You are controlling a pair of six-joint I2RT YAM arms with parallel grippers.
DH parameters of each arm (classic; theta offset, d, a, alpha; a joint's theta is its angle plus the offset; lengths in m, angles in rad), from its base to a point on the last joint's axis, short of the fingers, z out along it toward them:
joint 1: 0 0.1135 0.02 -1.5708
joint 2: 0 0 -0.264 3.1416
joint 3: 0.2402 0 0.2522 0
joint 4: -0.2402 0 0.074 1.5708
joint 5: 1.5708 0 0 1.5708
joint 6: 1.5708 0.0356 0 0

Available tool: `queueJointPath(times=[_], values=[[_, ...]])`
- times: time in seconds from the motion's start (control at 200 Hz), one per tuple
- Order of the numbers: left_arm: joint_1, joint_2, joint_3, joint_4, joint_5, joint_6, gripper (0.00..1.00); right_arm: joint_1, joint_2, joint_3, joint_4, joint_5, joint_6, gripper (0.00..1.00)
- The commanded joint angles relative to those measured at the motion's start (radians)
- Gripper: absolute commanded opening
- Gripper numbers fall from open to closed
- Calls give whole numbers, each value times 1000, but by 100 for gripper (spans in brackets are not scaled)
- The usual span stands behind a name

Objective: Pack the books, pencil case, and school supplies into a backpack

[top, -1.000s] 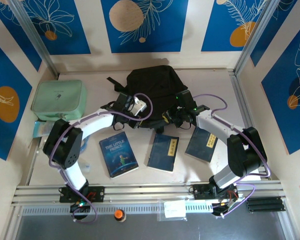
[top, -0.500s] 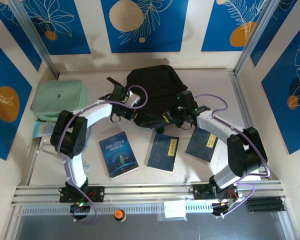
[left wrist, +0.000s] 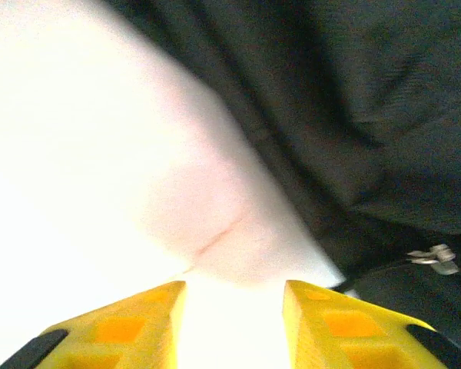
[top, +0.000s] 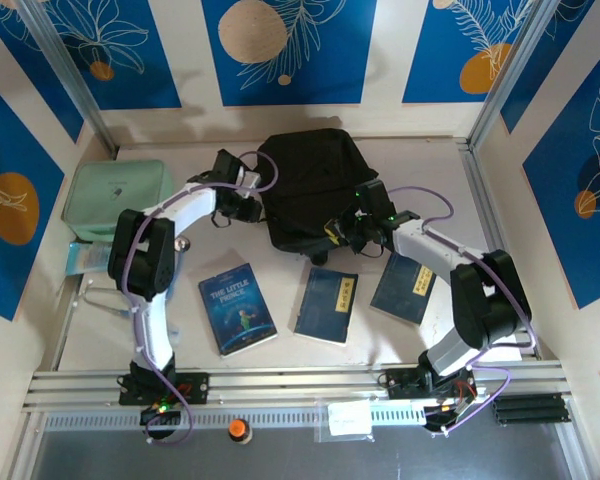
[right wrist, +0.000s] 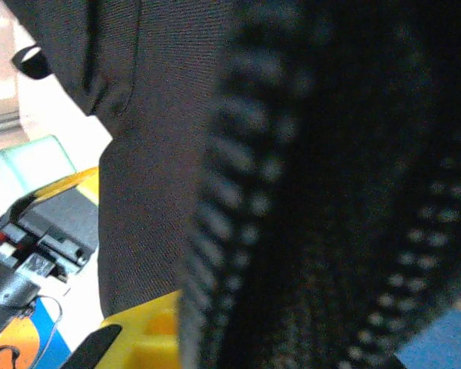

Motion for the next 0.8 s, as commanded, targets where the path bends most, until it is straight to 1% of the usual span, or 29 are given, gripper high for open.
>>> queueJointPath(times=[0.0,0.08,0.185,0.28,0.355,0.44,0.495,0.585,0.69,0.795], values=[[11,-137,-71,-36,-67,-74,43,-19,33,43,-54,-8,-136,29],[12,-235,-143,-46,-97,-129,50,-28,10,51,-103,19,-212,42],[14,-371,-234,-76,-131,-195,59,-32,-78,55,-170,117,-301,59],[16,-499,-324,-89,-170,-252,71,-24,-152,87,-240,202,-390,67],[21,-592,-389,-100,-204,-294,81,1,-181,125,-285,246,-463,69],[31,-678,-450,-112,-230,-334,89,62,-174,177,-314,267,-547,70],[38,-725,-483,-116,-249,-357,95,118,-142,230,-340,277,-591,71],[53,-784,-534,-109,-275,-386,100,221,-50,332,-376,279,-647,72],[84,-826,-588,-96,-276,-427,100,339,88,447,-401,283,-687,72],[122,-849,-627,-106,-254,-462,100,434,229,574,-451,287,-700,72]])
